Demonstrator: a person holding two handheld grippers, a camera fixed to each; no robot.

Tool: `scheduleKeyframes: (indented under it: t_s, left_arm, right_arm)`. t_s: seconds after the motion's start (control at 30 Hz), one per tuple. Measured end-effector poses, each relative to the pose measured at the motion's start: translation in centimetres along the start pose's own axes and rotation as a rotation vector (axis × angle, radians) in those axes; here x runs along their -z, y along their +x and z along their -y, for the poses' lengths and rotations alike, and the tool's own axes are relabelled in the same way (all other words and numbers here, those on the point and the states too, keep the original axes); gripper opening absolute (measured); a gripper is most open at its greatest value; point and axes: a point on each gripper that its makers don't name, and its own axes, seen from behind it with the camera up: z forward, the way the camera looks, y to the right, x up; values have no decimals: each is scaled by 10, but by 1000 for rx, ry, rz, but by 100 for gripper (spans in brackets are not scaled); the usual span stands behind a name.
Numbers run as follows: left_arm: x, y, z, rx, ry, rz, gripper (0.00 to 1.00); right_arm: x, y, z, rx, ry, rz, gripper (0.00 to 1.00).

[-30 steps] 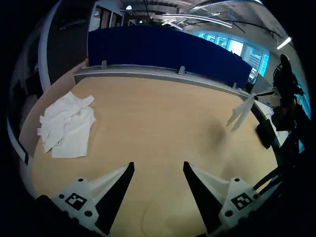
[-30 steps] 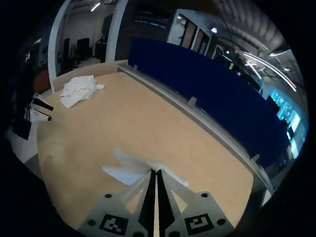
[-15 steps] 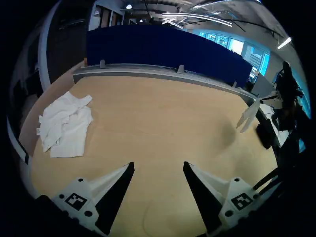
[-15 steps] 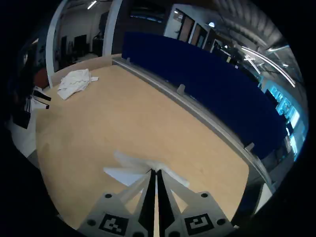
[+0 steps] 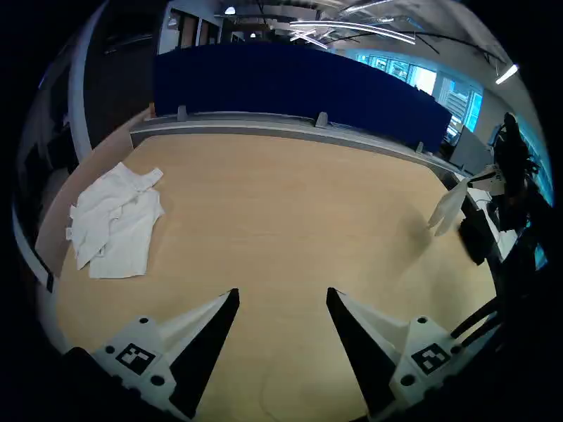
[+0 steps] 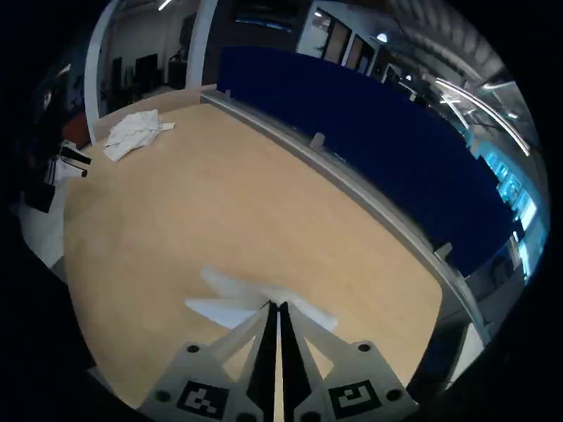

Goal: Fold towel

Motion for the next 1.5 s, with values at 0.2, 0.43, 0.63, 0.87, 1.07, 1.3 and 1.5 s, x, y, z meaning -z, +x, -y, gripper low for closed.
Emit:
scheduleKeyframes:
  t_s: [0.2, 0.43, 0.63, 0.87, 1.07, 1.3, 1.5]
  left_arm:
    - [-1, 1, -5, -2, 6, 2, 92]
    - [-2, 2, -9, -11, 9, 4, 92]
    - [-3, 2, -10, -12, 12, 6, 92]
    - [-4, 2, -14, -19, 13, 8, 92]
    - [-6, 2, -19, -26, 8, 11, 92]
    - [-8, 1, -23, -36, 4, 18, 92]
    - [-8, 1, -26, -42, 2, 20, 92]
  right_arm:
    - [1, -11, -9, 7, 3, 8, 3]
    - [3, -22, -16, 24, 12, 19, 3]
    - [4, -36, -20, 40, 18, 38, 3]
    - [8, -59, -24, 48, 19, 64, 3]
    - [13, -89, -27, 37, 12, 102, 3]
    - [19, -130, -26, 14, -4, 160, 3]
    - [22, -163, -24, -30, -18, 199, 2]
